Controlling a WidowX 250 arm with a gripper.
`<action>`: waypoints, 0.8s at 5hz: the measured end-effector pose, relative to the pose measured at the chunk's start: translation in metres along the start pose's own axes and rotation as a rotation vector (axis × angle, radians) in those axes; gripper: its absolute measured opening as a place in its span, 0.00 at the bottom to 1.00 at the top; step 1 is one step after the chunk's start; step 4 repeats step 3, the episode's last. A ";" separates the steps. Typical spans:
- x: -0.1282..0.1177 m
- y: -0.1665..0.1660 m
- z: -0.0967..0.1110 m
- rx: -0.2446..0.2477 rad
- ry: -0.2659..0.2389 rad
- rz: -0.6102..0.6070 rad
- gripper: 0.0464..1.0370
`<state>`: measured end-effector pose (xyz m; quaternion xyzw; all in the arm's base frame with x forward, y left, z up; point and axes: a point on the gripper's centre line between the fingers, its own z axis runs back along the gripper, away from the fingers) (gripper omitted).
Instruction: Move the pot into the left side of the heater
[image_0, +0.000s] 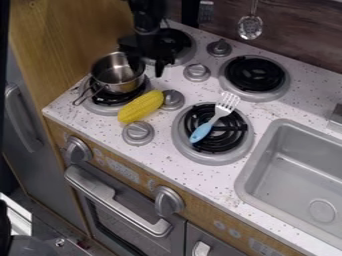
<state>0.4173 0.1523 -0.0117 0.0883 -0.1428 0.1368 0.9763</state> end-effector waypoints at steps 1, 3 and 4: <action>0.009 -0.025 0.040 -0.052 -0.026 -0.082 0.97; -0.028 -0.032 0.056 -0.093 0.026 -0.098 0.96; -0.028 -0.032 0.056 -0.093 0.026 -0.098 0.96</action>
